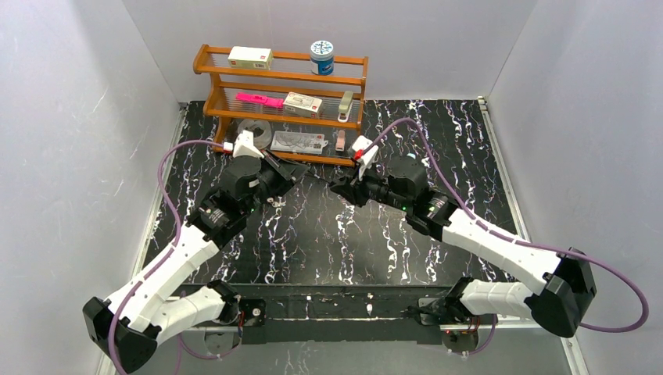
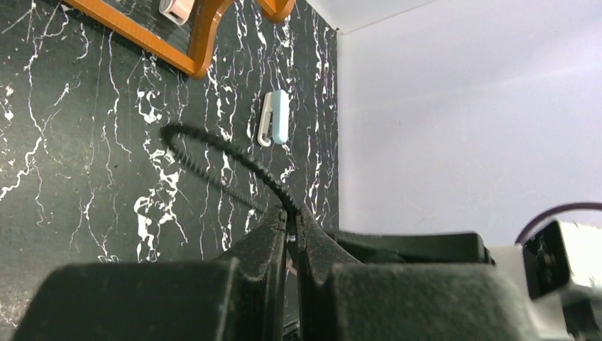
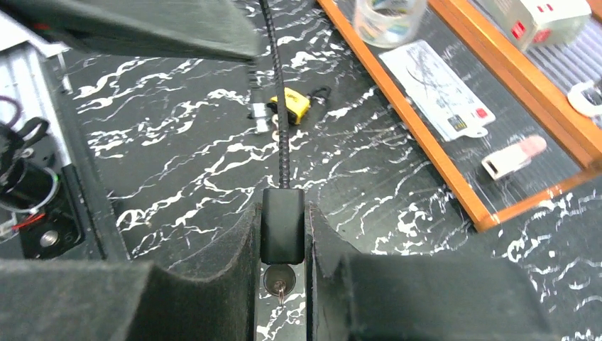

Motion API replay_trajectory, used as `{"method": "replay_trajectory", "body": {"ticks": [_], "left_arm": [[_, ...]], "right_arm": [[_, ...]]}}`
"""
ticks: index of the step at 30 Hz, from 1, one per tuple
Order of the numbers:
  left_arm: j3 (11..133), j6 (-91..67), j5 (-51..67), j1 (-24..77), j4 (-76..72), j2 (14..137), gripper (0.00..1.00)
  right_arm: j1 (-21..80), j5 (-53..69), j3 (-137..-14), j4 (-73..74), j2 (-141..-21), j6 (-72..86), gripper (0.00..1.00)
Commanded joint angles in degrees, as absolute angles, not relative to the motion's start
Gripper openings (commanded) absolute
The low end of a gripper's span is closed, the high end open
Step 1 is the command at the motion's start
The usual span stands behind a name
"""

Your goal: Unlock with the key

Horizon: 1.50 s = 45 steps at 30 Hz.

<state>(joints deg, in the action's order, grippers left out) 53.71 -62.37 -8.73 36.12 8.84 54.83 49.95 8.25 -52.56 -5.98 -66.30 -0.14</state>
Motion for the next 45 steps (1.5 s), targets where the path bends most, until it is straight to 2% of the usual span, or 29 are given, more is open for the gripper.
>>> {"method": "replay_trajectory", "body": {"ticks": [1, 2, 5, 8, 14, 16, 19, 23, 25, 28, 32, 37, 43, 45], "left_arm": [[54.3, -60.5, -8.8, 35.9, 14.2, 53.4, 0.03], [54.2, -61.0, -9.7, 35.9, 15.9, 52.9, 0.17], [52.3, -63.0, -15.0, 35.9, 20.7, 50.5, 0.34], [48.0, -67.1, -23.5, 35.9, 26.3, 46.1, 0.44], [44.2, -68.5, -31.8, 35.9, 28.6, 39.1, 0.81], [46.2, -68.0, -34.3, 35.9, 31.2, 39.4, 0.89], [50.4, -71.0, -42.1, 35.9, 39.8, 40.8, 0.93], [57.0, -83.4, -59.6, 35.9, 60.5, 42.4, 0.93], [59.6, -86.2, -64.4, 35.9, 65.6, 42.3, 0.93], [60.6, -78.6, -65.6, 35.9, 60.8, 41.1, 0.93], [58.2, -66.9, -60.3, 35.9, 48.9, 40.3, 0.93], [58.0, -62.4, -56.4, 35.9, 44.3, 42.5, 0.93], [60.6, -55.1, -50.7, 35.9, 37.6, 47.2, 0.93], [62.3, -54.6, -48.9, 35.9, 37.6, 49.2, 0.94]], "right_arm": [[48.2, 1.4, -52.9, -8.0, -68.1, 5.0, 0.01], [48.0, 2.3, -52.4, -8.1, -68.3, 5.7, 0.01], [47.9, 6.9, -49.0, -9.0, -67.1, 6.6, 0.01], [47.8, 15.6, -46.0, -5.9, -65.7, 4.4, 0.01], [47.8, 22.4, -43.9, -0.2, -64.6, 2.6, 0.01], [47.9, 25.2, -46.3, 3.7, -68.3, 3.0, 0.01], [47.9, 28.7, -49.3, 6.8, -73.7, 4.1, 0.01], [47.8, 29.3, -50.1, 7.0, -77.9, 5.1, 0.01], [47.8, 29.0, -50.7, 7.6, -79.3, 5.1, 0.01], [47.7, 28.3, -51.2, 7.4, -80.8, 5.6, 0.01], [47.0, 25.1, -53.3, 9.5, -84.1, 5.9, 0.03], [46.7, 15.4, -55.8, 14.8, -86.2, 2.2, 0.32], [46.6, 5.9, -53.4, 13.9, -85.7, 0.1, 0.49], [46.7, 4.8, -52.8, 13.4, -84.8, 0.1, 0.61]]}}
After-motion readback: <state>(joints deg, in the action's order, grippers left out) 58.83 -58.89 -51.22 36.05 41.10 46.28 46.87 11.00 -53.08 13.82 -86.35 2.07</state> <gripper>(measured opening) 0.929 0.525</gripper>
